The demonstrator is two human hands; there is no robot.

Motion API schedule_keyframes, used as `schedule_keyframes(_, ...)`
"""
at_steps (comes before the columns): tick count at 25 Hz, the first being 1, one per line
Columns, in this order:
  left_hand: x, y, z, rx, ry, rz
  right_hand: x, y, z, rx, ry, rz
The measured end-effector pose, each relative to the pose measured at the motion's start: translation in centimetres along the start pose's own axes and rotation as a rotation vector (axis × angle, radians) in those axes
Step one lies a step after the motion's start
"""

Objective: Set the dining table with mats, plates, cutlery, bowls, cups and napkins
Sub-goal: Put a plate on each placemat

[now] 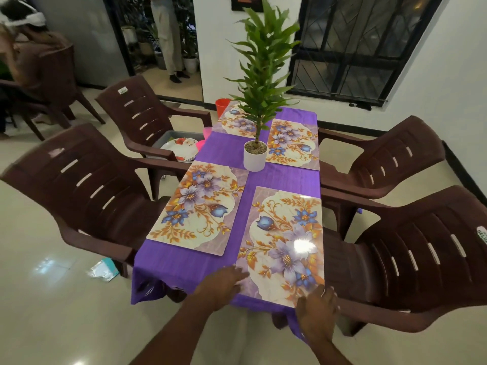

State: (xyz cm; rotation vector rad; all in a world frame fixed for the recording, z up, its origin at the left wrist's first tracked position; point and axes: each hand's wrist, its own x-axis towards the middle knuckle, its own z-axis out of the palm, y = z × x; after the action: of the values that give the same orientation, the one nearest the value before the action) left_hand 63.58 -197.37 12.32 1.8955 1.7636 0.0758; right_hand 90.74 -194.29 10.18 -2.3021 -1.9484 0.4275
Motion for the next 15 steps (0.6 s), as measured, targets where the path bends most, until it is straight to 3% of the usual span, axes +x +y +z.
schedule_keyframes(4, -3.7, -2.1, -4.0, 0.061, 0.371, -0.126, -1.0, -10.8, -2.5, 0.024, 0.118, -0.305)
schedule_keyframes(9, -11.9, -12.9, -10.3, 0.065, 0.708, -0.292, -6.7, -29.0, -2.9, 0.088, 0.152, -0.658)
schedule_keyframes(15, -25.7, -28.4, -18.9, 0.164, 0.850, -0.448, -18.0, -49.4, -1.1, 0.110, 0.229, -0.879)
